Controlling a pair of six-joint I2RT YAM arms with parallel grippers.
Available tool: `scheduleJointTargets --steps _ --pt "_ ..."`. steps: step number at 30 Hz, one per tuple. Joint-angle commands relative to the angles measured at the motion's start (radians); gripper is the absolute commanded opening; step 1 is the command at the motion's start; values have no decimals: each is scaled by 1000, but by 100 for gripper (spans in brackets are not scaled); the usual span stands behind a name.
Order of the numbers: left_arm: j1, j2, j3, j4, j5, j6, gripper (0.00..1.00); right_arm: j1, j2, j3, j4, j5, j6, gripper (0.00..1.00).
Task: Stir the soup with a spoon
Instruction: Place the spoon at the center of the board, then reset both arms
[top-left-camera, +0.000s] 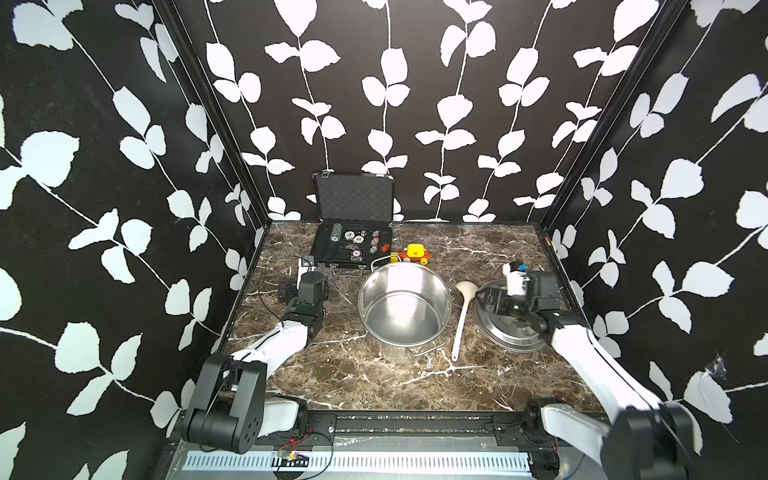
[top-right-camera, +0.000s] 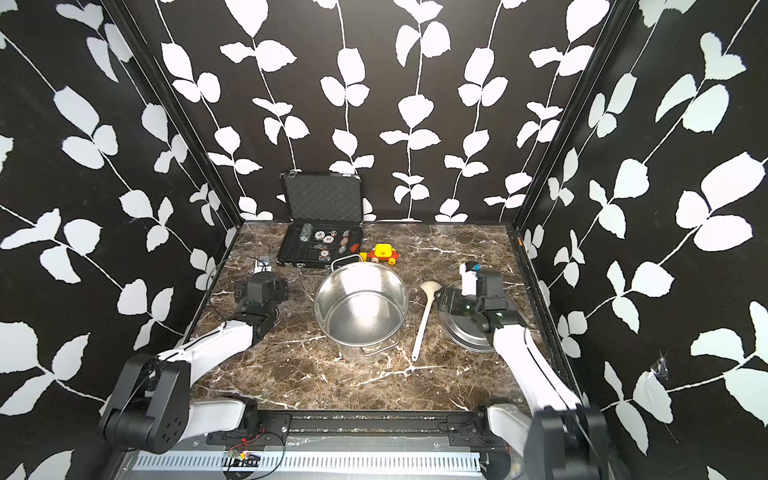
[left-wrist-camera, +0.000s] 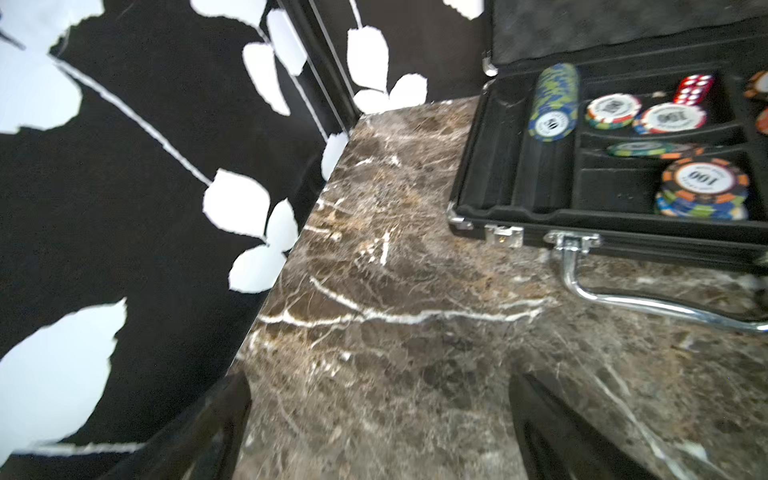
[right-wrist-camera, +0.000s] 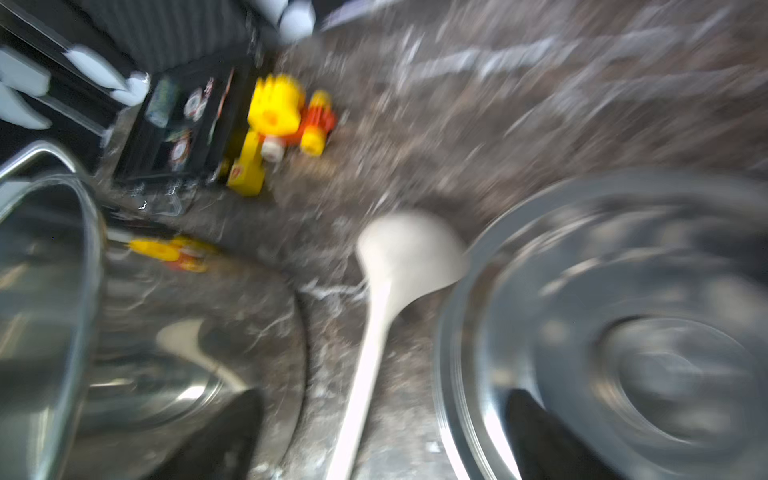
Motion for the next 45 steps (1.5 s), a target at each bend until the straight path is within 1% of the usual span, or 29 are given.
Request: scheduleJointTargets --steps 1,3,4,6,8,10,13,15,17,18,19,20,21,22,23,24,25,26,27,28,29,32,35,45 --pt "41 33 -47 196 140 53 99 -4 -98 -9 -27 323 -147 99" --pt "57 65 -52 238 181 62 99 -6 -111 -53 102 360 -212 99" --pt "65 81 -45 224 197 55 99 -8 -100 -80 164 371 -231 99" --pt "74 114 -63 278 232 55 99 -16 -49 -140 308 345 -269 100" --pt "84 160 -105 385 255 50 99 -33 43 -214 505 315 -260 99" --pt "95 209 -137 498 276 53 99 -51 119 -259 644 298 -231 100" --pt "110 201 -116 434 304 33 99 -57 219 -317 825 295 -225 100" --pt "114 213 -115 450 310 32 99 -58 268 -337 882 299 -262 100" --pt "117 205 -114 428 316 29 99 -58 317 -351 983 301 -289 99" --pt "121 208 -122 448 330 28 99 -60 326 -346 994 286 -303 100" --pt "127 223 -149 514 347 22 99 -60 344 -337 1002 275 -315 100" --pt "131 256 -182 646 337 34 99 -65 365 -325 1012 268 -308 99" --pt "131 266 -192 646 338 26 99 -68 391 -312 1015 261 -307 99" --pt "132 241 -173 553 339 15 99 -69 411 -306 1016 258 -307 99" --pt "132 235 -158 536 340 17 99 -69 449 -304 1039 254 -309 100" --pt "133 255 -165 591 343 27 99 -70 489 -306 1066 251 -310 100" --pt "134 261 -165 583 342 24 99 -71 529 -319 1147 250 -298 100" --pt "134 245 -160 539 338 16 99 -81 527 -319 1165 259 -284 99" --pt "134 237 -160 531 335 16 99 -85 511 -300 1089 261 -281 100" --pt "133 247 -167 572 335 21 99 -85 514 -301 1082 263 -280 100" --pt "133 259 -172 596 332 27 99 -85 527 -306 1122 261 -278 99" --pt "133 239 -163 544 334 20 99 -85 516 -302 1090 263 -280 99" --pt "133 252 -165 572 358 34 99 -85 518 -302 1100 263 -279 99" --pt "146 250 -144 525 415 29 99 -84 515 -301 1090 263 -279 99"
